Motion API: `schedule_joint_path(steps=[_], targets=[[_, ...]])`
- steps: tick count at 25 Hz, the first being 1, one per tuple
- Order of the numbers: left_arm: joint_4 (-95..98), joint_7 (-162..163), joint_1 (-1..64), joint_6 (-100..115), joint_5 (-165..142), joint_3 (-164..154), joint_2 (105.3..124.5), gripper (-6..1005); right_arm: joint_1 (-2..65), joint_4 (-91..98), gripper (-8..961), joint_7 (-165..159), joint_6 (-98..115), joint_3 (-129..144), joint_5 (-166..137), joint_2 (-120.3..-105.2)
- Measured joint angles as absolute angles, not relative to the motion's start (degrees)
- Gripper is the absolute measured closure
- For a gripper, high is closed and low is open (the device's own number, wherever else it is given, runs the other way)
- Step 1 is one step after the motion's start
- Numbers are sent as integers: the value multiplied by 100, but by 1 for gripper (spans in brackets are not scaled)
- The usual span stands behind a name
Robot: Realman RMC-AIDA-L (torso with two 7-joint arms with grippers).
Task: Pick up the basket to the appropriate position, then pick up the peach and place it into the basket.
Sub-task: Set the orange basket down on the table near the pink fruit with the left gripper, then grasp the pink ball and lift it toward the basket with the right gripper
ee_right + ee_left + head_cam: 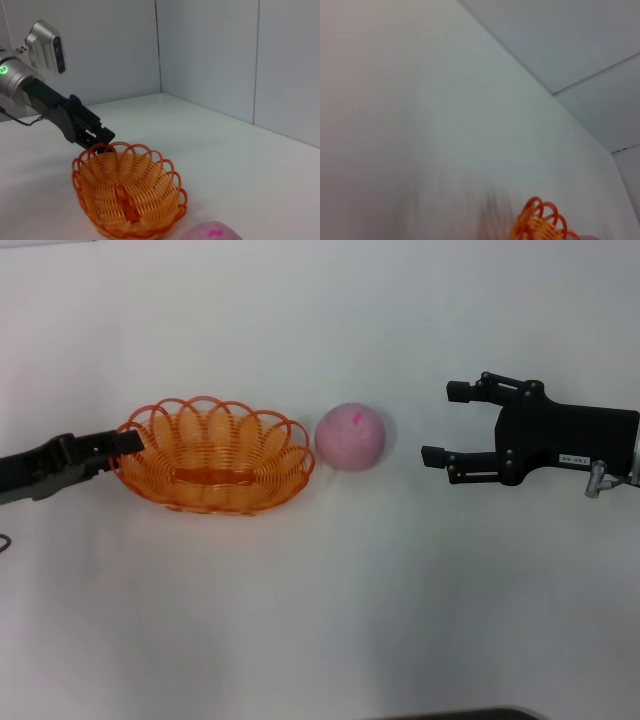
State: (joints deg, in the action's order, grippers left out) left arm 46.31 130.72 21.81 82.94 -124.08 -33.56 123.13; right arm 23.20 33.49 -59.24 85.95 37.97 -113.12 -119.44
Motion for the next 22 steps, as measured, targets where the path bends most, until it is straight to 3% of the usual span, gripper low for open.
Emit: schedule_joint_path(steps=[11,22], targets=[[4861,12759,2171,8138,-12396,-3332,12104,392,2324,3364,69,-5924,8599,3797,-11312,-11944],[5136,10646,2072,8196,-12260,-3330,12236,313,2344,3369,72,-5924,8591,3782,-11305,-11944]])
